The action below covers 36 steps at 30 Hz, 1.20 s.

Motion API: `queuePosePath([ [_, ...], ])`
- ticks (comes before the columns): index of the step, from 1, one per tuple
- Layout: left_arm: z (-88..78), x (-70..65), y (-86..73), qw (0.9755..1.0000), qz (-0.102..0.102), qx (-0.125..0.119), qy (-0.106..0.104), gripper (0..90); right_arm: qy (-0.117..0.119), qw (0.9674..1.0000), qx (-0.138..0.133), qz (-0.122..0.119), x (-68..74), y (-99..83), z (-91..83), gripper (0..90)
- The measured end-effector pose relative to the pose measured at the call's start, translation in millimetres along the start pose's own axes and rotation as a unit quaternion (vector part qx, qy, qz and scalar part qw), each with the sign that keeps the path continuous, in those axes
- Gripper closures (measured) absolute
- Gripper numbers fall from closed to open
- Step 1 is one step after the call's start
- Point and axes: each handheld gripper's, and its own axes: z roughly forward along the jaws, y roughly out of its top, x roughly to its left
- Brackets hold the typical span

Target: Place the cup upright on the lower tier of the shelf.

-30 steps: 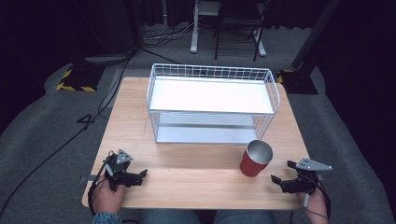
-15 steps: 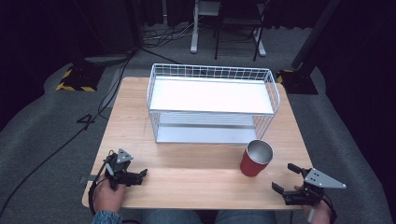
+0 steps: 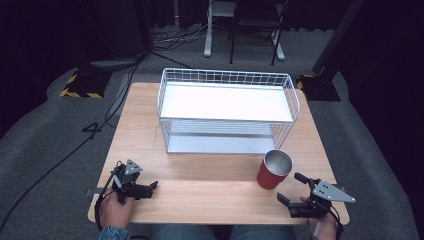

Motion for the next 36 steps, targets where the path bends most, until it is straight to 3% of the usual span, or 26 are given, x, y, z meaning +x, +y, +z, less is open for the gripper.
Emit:
queuePosePath([
  [9,0.0,0.0,0.0,1.0,0.0,0.0,0.0,0.0,-0.024,0.9994,0.023,-0.009,11.0,6.1,22.1,0.0],
  [10,0.0,0.0,0.0,1.0,0.0,0.0,0.0,0.0,-0.044,0.9981,0.04,-0.017,11.9,7.7,29.4,0.0],
  [12,0.0,0.0,0.0,1.0,0.0,0.0,0.0,0.0,-0.05,0.9975,0.048,-0.016,11.5,8.5,34.0,0.0],
  [19,0.0,0.0,0.0,1.0,0.0,0.0,0.0,0.0,-0.046,0.9954,0.082,0.019,3.6,6.1,53.4,0.0],
  [26,0.0,0.0,0.0,1.0,0.0,0.0,0.0,0.0,-0.044,0.9945,0.088,0.035,1.3,7.2,68.2,0.0],
  [31,0.0,0.0,0.0,1.0,0.0,0.0,0.0,0.0,-0.048,0.9929,0.106,0.026,-0.4,4.3,74.4,0.0],
  [36,0.0,0.0,0.0,1.0,0.0,0.0,0.0,0.0,-0.067,0.9937,0.087,0.021,1.5,5.1,76.0,0.0],
])
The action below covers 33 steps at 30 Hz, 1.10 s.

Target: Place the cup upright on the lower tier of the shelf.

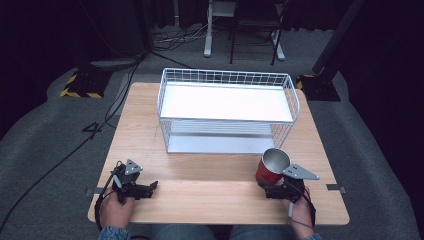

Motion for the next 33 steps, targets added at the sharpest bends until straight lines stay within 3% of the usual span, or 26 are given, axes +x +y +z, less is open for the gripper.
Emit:
queuePosePath([
  [6,0.0,0.0,0.0,1.0,0.0,0.0,0.0,0.0,0.001,0.9999,0.001,0.015,-2.1,0.2,0.4,0.3],
  [9,0.0,0.0,0.0,1.0,0.0,0.0,0.0,0.0,0.005,0.9997,0.001,0.025,-2.7,-0.5,-0.9,14.4],
  [10,0.0,0.0,0.0,1.0,0.0,0.0,0.0,0.0,0.005,0.9997,0.001,0.025,-2.7,-0.5,-0.9,14.4],
  [23,0.0,0.0,0.0,1.0,0.0,0.0,0.0,0.0,-0.005,1.0,0.0,0.002,0.7,-0.6,-2.9,16.5],
  [33,0.0,0.0,0.0,1.0,0.0,0.0,0.0,0.0,0.012,0.9999,0.001,-0.008,7.3,13.3,2.4,16.6],
])
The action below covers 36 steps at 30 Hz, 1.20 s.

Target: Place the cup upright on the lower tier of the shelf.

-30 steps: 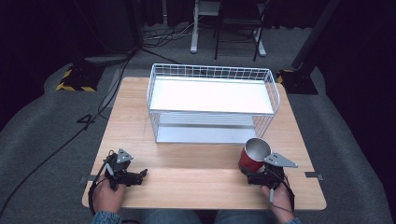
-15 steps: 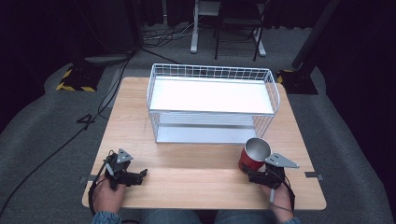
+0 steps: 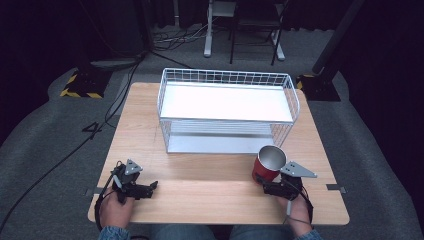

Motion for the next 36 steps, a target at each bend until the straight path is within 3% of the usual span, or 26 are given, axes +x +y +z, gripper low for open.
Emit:
queuePosePath([
  [16,0.0,0.0,0.0,1.0,0.0,0.0,0.0,0.0,0.03,0.9993,0.009,-0.021,11.1,50.6,41.6,16.5],
  [27,-0.3,-0.6,-0.6,1.0,-0.003,-0.001,0.002,0.0,0.036,0.999,0.004,-0.027,13.4,76.8,73.1,16.5],
  [36,-1.5,-2.1,-2.1,0.9998,-0.014,-0.001,0.013,0.0,0.037,0.9988,-0.002,-0.032,21.5,85.7,101.0,16.5],
])
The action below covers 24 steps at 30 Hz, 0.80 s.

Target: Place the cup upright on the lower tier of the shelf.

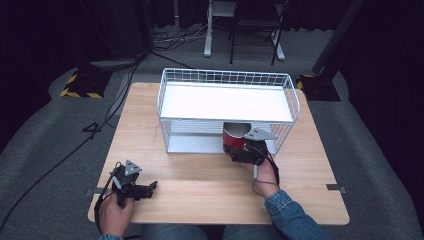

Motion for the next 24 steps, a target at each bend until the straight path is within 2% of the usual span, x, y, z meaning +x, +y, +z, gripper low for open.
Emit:
queuePosePath([
  [14,0.4,0.1,0.3,1.0,-0.002,-0.001,0.001,0.0,-0.018,0.9996,-0.007,-0.019,6.2,6.7,43.0,16.4],
  [24,0.7,0.6,1.4,1.0,-0.002,0.002,0.003,0.0,-0.032,0.9994,-0.014,-0.001,2.0,9.1,61.5,16.4],
])
